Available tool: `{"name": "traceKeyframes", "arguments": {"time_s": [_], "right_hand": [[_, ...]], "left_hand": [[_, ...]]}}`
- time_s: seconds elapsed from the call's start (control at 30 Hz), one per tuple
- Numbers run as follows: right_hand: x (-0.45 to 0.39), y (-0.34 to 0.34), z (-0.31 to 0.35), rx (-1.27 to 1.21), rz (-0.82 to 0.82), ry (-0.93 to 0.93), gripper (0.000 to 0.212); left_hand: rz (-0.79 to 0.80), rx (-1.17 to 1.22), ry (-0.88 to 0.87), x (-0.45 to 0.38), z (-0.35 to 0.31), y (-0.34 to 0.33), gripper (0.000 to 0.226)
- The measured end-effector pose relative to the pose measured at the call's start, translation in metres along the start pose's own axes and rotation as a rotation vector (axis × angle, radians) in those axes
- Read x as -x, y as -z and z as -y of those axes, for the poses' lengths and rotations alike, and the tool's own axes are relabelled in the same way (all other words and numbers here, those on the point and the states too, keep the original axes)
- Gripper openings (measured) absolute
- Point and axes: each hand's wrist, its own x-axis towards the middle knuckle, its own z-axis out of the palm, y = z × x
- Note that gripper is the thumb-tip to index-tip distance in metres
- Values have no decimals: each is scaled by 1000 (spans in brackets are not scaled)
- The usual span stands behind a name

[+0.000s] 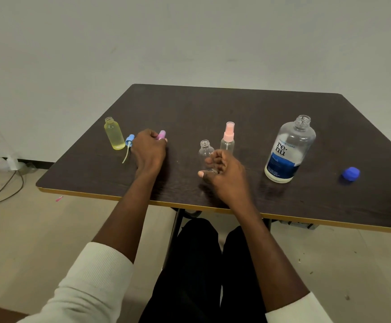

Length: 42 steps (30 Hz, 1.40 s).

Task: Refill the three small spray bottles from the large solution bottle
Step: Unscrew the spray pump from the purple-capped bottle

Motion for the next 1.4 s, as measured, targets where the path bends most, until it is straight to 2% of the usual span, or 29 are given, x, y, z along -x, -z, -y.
{"name": "traceKeyframes", "arguments": {"time_s": [0.47,1.4], "right_hand": [[-1,0,-1,2,-2,6,42],[1,0,-3,-7,-4,16,41]], "left_hand": [[-63,-162,-19,5,-3,1,31],[-77,-177,8,5,-3,2,26]]}}
